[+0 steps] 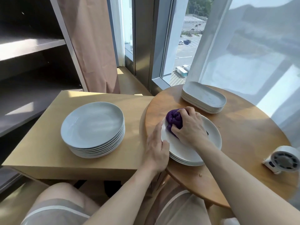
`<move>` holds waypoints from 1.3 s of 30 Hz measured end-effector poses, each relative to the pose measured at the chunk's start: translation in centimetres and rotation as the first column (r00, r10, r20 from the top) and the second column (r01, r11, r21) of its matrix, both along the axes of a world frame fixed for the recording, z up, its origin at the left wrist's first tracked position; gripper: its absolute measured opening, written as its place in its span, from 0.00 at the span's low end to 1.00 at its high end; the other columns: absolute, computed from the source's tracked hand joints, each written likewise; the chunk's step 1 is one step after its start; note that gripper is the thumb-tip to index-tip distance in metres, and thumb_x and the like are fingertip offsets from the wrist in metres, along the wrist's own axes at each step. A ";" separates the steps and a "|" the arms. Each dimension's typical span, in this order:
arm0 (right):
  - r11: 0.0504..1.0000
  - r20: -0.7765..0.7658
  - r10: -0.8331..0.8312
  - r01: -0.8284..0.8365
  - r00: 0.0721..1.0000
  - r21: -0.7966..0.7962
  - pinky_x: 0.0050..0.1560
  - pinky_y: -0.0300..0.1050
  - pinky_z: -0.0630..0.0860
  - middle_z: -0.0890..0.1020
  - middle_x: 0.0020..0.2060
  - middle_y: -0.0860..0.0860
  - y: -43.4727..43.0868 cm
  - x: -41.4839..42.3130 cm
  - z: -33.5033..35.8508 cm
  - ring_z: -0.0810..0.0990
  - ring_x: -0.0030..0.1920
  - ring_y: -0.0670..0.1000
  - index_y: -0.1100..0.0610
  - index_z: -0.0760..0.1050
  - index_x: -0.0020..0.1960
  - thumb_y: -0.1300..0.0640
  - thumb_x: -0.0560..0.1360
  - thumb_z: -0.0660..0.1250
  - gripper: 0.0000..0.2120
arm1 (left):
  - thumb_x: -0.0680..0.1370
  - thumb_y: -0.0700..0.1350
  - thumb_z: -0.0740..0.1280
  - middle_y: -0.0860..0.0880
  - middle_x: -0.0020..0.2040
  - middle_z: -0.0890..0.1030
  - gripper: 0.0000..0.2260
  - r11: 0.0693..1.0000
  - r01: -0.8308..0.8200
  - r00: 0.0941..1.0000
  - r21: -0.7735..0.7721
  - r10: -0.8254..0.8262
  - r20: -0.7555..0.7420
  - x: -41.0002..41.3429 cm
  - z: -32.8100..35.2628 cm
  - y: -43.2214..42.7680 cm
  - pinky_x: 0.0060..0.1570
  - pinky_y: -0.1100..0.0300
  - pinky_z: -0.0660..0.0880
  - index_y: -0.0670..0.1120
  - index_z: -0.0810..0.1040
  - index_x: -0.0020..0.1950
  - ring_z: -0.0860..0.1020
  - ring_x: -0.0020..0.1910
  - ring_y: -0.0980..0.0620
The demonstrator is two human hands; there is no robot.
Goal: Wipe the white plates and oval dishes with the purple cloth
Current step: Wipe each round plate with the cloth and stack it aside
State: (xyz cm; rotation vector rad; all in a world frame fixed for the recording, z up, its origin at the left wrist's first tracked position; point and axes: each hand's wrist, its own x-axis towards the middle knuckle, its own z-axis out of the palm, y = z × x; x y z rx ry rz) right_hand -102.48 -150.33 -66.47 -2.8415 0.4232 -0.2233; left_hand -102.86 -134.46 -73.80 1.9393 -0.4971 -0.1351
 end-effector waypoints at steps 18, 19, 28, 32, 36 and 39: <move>0.973 -0.217 -0.126 0.078 0.968 -0.218 0.67 0.52 0.67 0.70 0.64 0.51 -2.7 -7.3 2.9 0.69 0.65 0.58 0.46 0.68 0.65 0.34 0.72 0.63 0.26 | 0.76 0.59 0.46 0.55 0.82 0.57 0.33 1.000 0.008 0.999 0.029 -0.007 -0.043 -0.8 0.8 0.0 0.79 0.54 0.55 0.57 0.50 0.83 0.56 0.79 0.56; 0.977 -0.226 -0.115 0.069 0.967 -0.204 0.66 0.52 0.67 0.70 0.64 0.51 -2.2 -8.0 2.8 0.69 0.65 0.58 0.46 0.68 0.64 0.35 0.72 0.62 0.25 | 0.77 0.58 0.47 0.55 0.82 0.57 0.33 0.999 0.010 0.999 0.032 -0.008 -0.046 -0.8 0.8 0.1 0.79 0.54 0.55 0.57 0.49 0.83 0.56 0.79 0.56; 1.000 -0.195 0.008 -0.013 0.981 -0.024 0.62 0.55 0.70 0.71 0.56 0.48 1.2 -8.1 1.9 0.71 0.58 0.55 0.45 0.67 0.63 0.39 0.72 0.60 0.22 | 0.81 0.62 0.51 0.56 0.82 0.59 0.30 0.998 0.064 0.995 -0.013 -0.064 -0.081 0.4 1.0 0.4 0.79 0.51 0.55 0.57 0.52 0.83 0.57 0.78 0.58; 0.989 -0.139 0.100 -0.083 0.985 0.122 0.65 0.55 0.68 0.70 0.62 0.48 1.8 -6.3 1.0 0.68 0.62 0.55 0.43 0.67 0.68 0.42 0.74 0.65 0.24 | 0.79 0.69 0.46 0.54 0.81 0.61 0.34 0.999 0.037 0.997 -0.029 -0.039 -0.070 0.2 1.1 0.1 0.78 0.48 0.57 0.57 0.53 0.83 0.60 0.78 0.54; 0.973 -0.054 0.145 -0.133 0.988 0.191 0.66 0.53 0.67 0.69 0.65 0.45 1.9 -4.3 0.3 0.67 0.65 0.54 0.39 0.67 0.69 0.41 0.74 0.65 0.23 | 0.78 0.69 0.45 0.54 0.80 0.64 0.34 0.997 0.027 0.996 -0.079 -0.033 -0.080 0.3 1.2 0.2 0.78 0.48 0.58 0.57 0.55 0.82 0.61 0.78 0.54; 0.981 -0.013 0.134 -0.131 0.991 0.142 0.65 0.54 0.68 0.70 0.65 0.44 1.8 -2.7 -0.1 0.67 0.65 0.53 0.39 0.68 0.67 0.36 0.72 0.64 0.24 | 0.79 0.68 0.49 0.53 0.79 0.65 0.34 0.996 0.025 0.997 -0.082 -0.031 -0.064 0.3 1.1 0.2 0.78 0.48 0.59 0.54 0.57 0.82 0.62 0.78 0.54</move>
